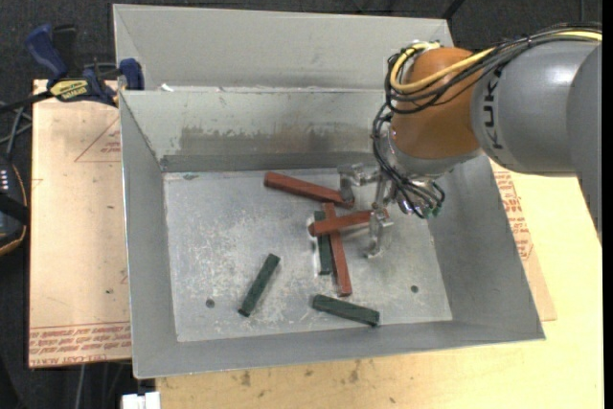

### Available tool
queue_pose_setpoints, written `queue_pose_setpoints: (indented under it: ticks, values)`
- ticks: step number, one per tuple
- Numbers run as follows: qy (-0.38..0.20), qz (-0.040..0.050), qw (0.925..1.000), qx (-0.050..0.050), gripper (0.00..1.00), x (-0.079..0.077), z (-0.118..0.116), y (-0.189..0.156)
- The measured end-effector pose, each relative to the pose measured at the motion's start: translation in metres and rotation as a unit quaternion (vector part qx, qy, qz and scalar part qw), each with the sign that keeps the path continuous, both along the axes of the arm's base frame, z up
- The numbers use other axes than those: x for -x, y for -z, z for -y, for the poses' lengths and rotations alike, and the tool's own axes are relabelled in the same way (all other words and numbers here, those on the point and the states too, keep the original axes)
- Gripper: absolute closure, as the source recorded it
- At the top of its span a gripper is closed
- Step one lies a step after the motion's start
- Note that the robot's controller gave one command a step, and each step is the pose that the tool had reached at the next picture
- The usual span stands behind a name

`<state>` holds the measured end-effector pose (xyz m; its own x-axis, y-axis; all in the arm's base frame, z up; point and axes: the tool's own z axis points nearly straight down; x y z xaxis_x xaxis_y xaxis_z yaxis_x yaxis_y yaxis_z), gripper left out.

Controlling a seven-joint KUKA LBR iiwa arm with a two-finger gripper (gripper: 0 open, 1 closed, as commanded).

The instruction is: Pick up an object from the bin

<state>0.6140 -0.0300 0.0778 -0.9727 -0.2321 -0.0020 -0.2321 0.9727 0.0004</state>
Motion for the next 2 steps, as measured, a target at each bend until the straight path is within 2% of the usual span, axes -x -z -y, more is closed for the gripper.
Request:
queue_pose_setpoints:
  ticks: [1,2]
  values:
    - [0.020,0.0042,0.9998,0.000,1.00,-0.0162,0.0071,0.0105]
    - [0.020,0.0042,0.9998,0.000,1.00,-0.0161,0.0071,0.0105]
